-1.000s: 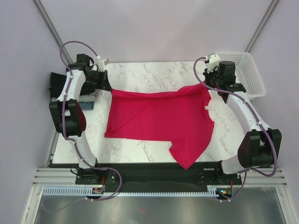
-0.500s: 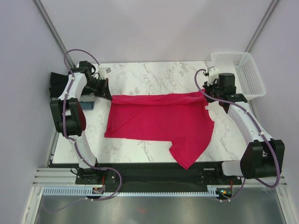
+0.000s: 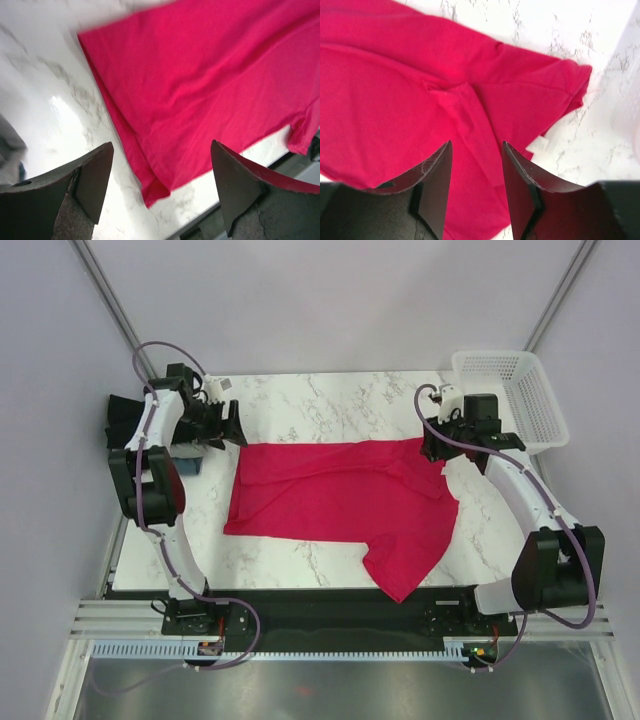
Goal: Fold and stack the t-shirts
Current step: Fold the tshirt
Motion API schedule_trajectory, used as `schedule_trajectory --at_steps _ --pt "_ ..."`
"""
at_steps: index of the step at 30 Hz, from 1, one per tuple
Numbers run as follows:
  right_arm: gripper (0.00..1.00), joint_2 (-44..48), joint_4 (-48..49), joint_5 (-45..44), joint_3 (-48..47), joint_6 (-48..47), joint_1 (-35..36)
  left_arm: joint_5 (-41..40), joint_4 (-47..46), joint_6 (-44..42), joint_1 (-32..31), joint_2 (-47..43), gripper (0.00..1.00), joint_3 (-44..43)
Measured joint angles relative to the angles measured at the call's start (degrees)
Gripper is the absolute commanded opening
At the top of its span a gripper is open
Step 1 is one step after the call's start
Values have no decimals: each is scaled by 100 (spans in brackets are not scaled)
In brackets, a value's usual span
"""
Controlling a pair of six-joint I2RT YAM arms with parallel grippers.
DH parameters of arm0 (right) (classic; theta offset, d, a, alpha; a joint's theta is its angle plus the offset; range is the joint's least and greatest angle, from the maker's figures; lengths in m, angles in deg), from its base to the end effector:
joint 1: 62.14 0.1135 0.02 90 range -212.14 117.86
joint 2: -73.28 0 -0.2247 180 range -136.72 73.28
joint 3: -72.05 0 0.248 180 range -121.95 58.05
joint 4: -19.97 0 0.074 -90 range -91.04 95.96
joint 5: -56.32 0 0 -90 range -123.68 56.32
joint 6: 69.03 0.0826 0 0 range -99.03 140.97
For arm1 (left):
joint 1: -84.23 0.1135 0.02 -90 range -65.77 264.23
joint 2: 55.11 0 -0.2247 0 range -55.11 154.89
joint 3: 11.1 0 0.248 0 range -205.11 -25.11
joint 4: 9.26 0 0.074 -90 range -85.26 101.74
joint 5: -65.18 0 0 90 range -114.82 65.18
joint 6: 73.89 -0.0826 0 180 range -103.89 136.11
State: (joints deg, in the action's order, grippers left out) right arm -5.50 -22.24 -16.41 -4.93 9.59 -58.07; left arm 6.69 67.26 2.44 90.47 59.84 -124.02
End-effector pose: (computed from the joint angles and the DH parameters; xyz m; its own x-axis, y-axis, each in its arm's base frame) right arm 0.3315 0.0482 0.2199 -0.6240 -0.2333 -0.7458 -0.4120 0.9092 0.0603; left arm 0.3937 -0.0004 0.1669 -0.9442 0.0994 -0.3139 0.2404 0.8596 -0.4508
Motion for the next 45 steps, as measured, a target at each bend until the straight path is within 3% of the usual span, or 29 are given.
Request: schedule_trajectory --at_steps 5,12,16,27,45 --pt "50 -1008 391 149 -437 273 0 61 -192 160 -372 459 86 -1027" --pt "46 -2612 546 380 -1298 485 4 409 -295 232 -1014 1353 86 -1047" --pt "46 -3077 564 487 -1681 588 7 479 -269 240 -1043 1582 86 -782" --pt "45 -3536 675 763 -1832 866 98 485 -249 332 -957 1593 86 -627" --pt "41 -3480 623 1027 -1137 925 118 424 -264 437 -957 1593 87 -658"
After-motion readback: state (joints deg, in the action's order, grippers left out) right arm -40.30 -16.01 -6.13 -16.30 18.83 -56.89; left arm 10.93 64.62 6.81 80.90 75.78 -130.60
